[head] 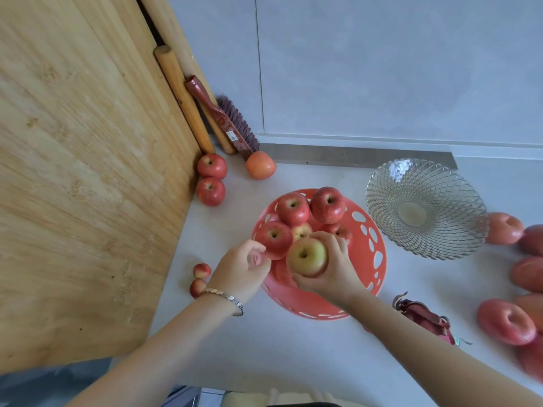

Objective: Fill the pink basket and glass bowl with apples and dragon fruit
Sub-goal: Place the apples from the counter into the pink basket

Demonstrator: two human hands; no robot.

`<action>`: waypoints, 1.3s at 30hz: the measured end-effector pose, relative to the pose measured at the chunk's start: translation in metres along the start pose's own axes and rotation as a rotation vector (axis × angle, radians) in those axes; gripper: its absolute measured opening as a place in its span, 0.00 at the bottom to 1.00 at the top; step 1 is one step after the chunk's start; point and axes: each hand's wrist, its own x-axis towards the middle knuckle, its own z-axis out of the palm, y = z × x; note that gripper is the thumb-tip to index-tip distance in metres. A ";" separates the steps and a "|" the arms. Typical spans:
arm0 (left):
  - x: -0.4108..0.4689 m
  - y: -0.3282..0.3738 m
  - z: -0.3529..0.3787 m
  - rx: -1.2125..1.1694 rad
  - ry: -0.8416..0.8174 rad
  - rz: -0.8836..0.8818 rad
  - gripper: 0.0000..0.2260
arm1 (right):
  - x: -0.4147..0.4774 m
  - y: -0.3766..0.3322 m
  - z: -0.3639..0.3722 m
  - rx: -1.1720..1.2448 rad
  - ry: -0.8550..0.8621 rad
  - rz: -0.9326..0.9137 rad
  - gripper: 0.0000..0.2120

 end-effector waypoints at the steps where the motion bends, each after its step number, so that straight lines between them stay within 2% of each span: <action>1: 0.001 -0.003 0.001 0.029 0.034 0.023 0.06 | 0.003 0.002 0.005 0.013 -0.002 0.003 0.32; 8: 0.004 -0.007 0.002 0.084 0.084 0.084 0.09 | -0.002 0.010 0.024 0.093 -0.040 -0.018 0.31; 13: -0.007 -0.005 0.014 0.146 0.014 0.222 0.10 | -0.016 0.028 0.006 0.001 -0.207 -0.015 0.35; 17: -0.013 -0.002 0.023 0.175 -0.062 0.326 0.10 | -0.012 0.035 -0.009 -0.196 -0.362 -0.035 0.35; 22: -0.012 0.002 0.026 0.184 -0.122 0.343 0.09 | -0.010 0.035 -0.009 -0.461 -0.429 -0.204 0.33; 30: -0.005 -0.006 0.020 0.149 -0.122 0.327 0.08 | -0.001 0.022 -0.025 -0.417 -0.599 -0.096 0.32; 34: 0.003 -0.013 0.017 0.102 -0.119 0.295 0.08 | 0.009 0.007 -0.030 -0.536 -0.681 -0.111 0.29; 36: 0.014 -0.015 0.010 0.025 -0.078 0.243 0.09 | 0.019 -0.011 -0.032 -0.492 -0.649 -0.137 0.23; 39: 0.046 -0.019 -0.009 -0.082 0.080 0.099 0.12 | 0.045 -0.045 -0.039 -0.366 -0.469 -0.202 0.16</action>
